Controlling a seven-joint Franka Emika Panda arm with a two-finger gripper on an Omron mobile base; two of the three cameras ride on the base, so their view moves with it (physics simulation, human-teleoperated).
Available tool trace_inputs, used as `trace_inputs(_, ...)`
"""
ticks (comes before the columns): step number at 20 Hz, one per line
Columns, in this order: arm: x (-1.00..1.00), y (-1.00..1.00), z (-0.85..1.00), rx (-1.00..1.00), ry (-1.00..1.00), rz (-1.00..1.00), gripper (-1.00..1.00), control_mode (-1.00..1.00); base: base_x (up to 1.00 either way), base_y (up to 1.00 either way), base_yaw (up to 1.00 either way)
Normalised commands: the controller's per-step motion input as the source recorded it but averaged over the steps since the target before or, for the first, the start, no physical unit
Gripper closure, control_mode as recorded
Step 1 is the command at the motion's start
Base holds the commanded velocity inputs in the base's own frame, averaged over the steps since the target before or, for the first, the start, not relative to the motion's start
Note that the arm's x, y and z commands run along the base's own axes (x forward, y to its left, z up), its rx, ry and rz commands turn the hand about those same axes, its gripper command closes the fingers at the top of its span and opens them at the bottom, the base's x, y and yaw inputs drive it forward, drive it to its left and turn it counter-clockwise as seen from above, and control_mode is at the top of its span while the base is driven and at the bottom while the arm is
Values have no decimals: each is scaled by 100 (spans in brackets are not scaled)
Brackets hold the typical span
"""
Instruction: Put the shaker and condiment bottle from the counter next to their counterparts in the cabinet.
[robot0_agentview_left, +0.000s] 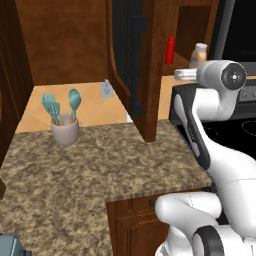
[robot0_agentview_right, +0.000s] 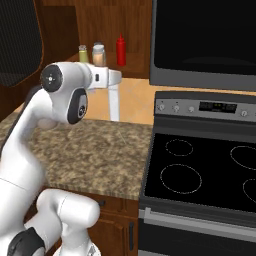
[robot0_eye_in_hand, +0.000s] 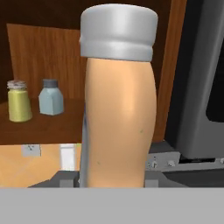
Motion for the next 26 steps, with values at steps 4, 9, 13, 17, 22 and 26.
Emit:
trace_inputs(4, 47, 0, 0, 0, 0, -13, 100, -100, 0, 0, 0)
trace_inputs(9, 38, -5, 2, 0, 0, -13, 100, -100, 0, 0, 0)
trace_inputs(13, 20, -23, 8, 0, 0, -9, 100, -100, 0, 0, 0)
trace_inputs(17, 29, -23, 9, 0, 0, -8, 100, -100, 0, 0, 0)
trace_inputs(22, 40, -11, 0, 0, 0, -4, 100, -100, 0, 0, 0)
trace_inputs(26, 36, -10, 0, 0, 0, -3, 100, -100, 0, 0, 0)
